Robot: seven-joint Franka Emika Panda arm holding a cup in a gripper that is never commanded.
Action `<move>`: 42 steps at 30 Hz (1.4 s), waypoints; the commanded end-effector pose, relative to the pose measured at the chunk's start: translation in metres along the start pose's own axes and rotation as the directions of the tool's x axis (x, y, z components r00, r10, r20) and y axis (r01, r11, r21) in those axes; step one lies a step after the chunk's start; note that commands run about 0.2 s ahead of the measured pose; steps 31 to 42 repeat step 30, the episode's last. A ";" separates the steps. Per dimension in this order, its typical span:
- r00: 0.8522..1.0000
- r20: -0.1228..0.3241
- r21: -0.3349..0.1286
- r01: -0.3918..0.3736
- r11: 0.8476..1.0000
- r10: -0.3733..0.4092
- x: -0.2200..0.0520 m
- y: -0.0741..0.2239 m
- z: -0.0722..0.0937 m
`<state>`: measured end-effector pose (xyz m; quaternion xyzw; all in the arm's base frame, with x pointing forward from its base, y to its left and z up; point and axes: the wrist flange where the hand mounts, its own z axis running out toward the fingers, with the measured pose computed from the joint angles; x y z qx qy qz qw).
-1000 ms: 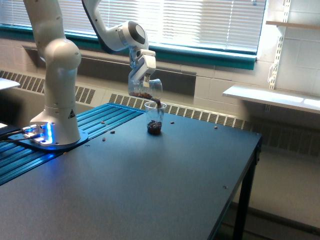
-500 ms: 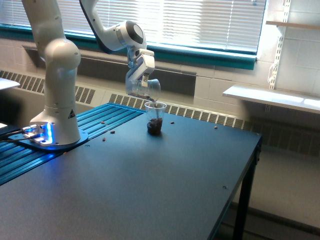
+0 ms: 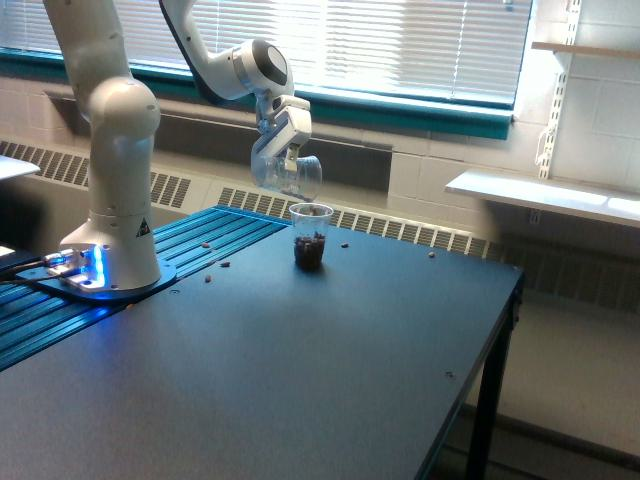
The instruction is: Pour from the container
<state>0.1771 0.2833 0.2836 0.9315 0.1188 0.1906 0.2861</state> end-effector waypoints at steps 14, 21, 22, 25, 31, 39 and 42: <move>0.999 0.022 -0.018 0.036 0.999 -0.036 0.000 0.003 -0.002; 1.000 0.023 -0.004 0.020 1.000 -0.019 0.001 0.008 -0.005; 1.000 0.023 -0.003 0.017 1.000 -0.017 0.001 0.009 -0.005; 1.000 0.021 0.003 0.001 1.000 -0.001 0.001 0.012 -0.006; 1.000 0.022 0.007 -0.003 1.000 0.003 0.000 0.016 -0.007; 1.000 0.022 0.007 -0.003 1.000 0.003 0.000 0.016 -0.007; 1.000 0.022 0.007 -0.003 1.000 0.003 0.000 0.016 -0.007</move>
